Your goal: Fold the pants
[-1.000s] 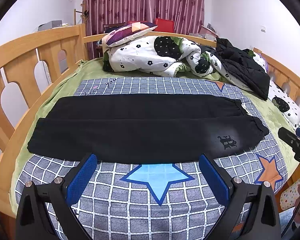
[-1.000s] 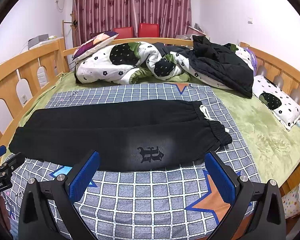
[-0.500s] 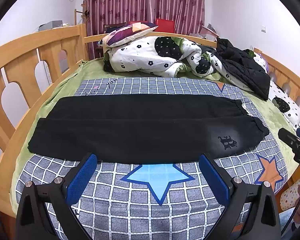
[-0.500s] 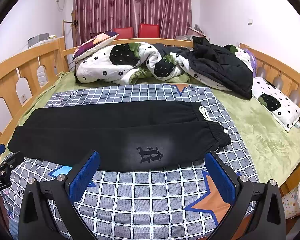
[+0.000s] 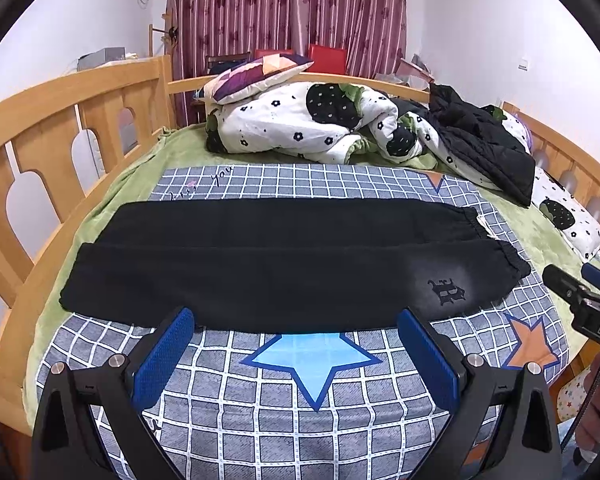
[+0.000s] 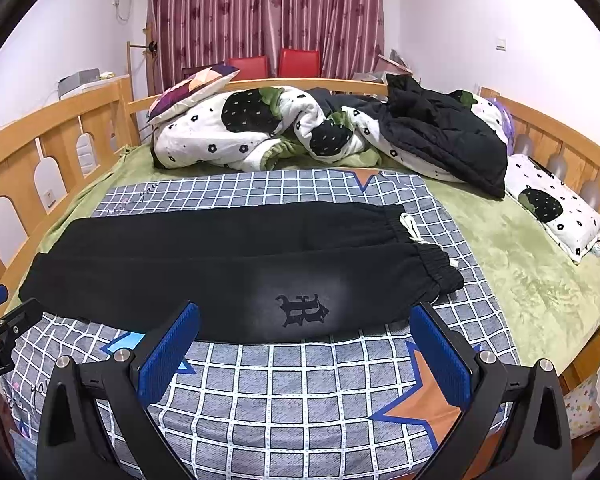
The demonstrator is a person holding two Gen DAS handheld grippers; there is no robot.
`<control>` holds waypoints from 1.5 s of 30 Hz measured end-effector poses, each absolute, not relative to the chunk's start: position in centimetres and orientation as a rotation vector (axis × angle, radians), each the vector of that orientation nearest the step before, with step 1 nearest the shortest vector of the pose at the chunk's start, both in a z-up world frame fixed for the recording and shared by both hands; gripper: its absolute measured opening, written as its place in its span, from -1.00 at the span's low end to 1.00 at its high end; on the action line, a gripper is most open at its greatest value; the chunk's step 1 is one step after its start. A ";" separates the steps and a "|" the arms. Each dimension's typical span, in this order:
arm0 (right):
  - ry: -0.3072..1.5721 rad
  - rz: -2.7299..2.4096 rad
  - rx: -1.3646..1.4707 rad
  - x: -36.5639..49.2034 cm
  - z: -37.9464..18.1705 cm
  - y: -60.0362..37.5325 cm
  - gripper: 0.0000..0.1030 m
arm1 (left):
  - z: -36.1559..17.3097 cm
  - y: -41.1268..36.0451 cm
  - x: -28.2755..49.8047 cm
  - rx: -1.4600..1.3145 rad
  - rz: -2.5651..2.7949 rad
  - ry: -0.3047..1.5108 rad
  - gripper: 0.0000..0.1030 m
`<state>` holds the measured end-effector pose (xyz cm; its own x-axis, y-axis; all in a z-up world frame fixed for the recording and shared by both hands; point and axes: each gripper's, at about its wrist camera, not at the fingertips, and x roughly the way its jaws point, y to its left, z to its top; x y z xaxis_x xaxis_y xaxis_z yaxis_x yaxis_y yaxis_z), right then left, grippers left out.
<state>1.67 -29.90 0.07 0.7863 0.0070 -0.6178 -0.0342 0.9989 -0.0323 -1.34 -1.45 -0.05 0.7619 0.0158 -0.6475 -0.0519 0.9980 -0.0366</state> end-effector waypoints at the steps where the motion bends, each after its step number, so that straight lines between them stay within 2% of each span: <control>1: 0.668 0.025 -0.038 1.7 0.2 -30.0 0.99 | 0.2 -1.4 -1.5 -0.050 0.041 0.703 0.99; 8: 0.657 0.101 0.020 -0.2 2.2 -29.5 0.99 | 3.8 -1.1 -3.2 -0.055 0.032 0.676 0.99; 17: 0.626 0.140 0.046 -2.3 7.4 -31.6 1.00 | 10.1 0.1 -4.4 0.017 0.035 0.612 0.99; 23: 0.657 0.097 0.001 0.0 9.5 -33.7 1.00 | 10.6 2.9 -2.5 0.005 0.092 0.581 0.99; 29: 0.673 0.045 -0.035 3.5 6.0 -35.5 1.00 | 5.5 7.6 1.2 -0.103 0.101 0.661 0.99; 36: 0.800 0.045 -0.025 9.6 -3.2 -37.0 0.96 | -4.9 13.5 5.5 -0.186 0.148 0.795 0.98; 38: 0.836 0.067 0.027 10.9 -6.0 -37.8 0.73 | -8.4 15.5 6.4 -0.264 0.137 0.839 0.95; 43: 0.896 0.081 0.133 12.4 -12.1 -40.1 0.34 | -14.8 19.5 6.8 -0.418 0.156 0.908 0.74; 45: 0.913 0.082 0.205 12.7 -14.0 -41.2 0.32 | -16.9 21.5 6.6 -0.512 0.170 0.916 0.72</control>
